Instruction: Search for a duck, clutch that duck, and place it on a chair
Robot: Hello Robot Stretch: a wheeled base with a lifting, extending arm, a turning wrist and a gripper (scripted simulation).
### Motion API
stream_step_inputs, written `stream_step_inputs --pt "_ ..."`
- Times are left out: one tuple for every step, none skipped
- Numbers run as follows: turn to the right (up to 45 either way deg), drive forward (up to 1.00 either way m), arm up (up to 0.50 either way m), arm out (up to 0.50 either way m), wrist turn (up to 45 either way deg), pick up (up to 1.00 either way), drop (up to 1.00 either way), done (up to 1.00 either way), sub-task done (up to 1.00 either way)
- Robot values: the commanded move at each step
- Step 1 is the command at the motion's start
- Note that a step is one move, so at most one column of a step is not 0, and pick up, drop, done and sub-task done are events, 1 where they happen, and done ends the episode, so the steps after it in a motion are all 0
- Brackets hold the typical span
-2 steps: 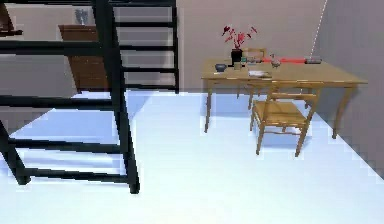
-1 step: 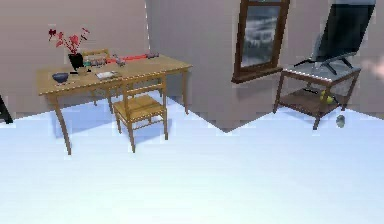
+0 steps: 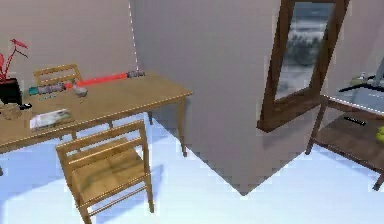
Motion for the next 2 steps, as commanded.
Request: stream_step_inputs --pt "0.0 0.70 0.00 0.00 0.0 0.00 0.00 0.00 0.00" --pt "-45.0 0.00 0.00 0.00 0.0 0.00 0.00 0.00 0.00"
